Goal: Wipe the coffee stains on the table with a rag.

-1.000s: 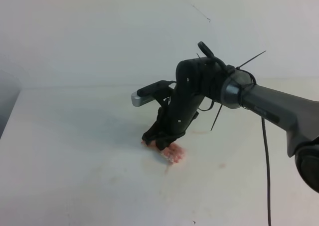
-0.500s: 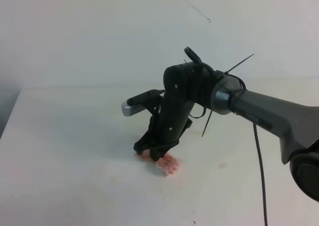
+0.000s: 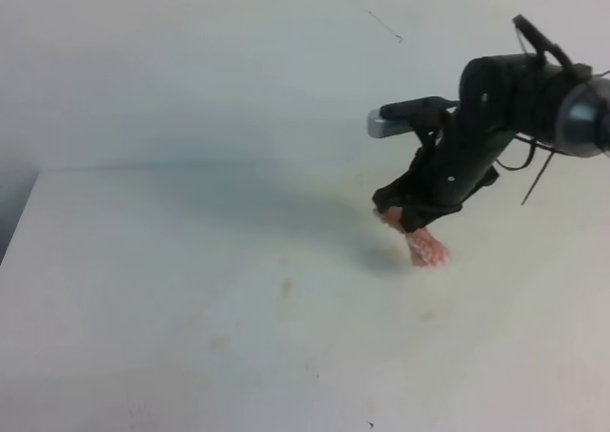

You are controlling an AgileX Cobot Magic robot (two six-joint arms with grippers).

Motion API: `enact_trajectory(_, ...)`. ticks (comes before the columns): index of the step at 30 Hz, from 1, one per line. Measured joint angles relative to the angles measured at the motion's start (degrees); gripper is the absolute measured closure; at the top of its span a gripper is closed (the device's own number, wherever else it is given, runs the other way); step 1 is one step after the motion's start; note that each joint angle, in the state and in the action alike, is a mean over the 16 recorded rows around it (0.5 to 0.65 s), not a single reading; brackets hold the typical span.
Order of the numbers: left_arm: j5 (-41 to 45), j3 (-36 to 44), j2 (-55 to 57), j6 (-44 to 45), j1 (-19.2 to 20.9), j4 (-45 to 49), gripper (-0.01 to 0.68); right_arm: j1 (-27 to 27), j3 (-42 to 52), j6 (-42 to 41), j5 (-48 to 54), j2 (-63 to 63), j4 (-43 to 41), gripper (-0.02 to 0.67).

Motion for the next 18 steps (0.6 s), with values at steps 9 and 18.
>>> enact_trajectory(9,0.0,0.0,0.0,0.0,0.0,0.0,0.672,-3.4,8.26,-0.85,-2.61,-6.69,-4.43,0.569)
enact_trajectory(18,0.0,0.0,0.0,0.0,0.0,0.0,0.672,-3.53,9.34,-4.29,1.87,-9.59,-7.03,0.335)
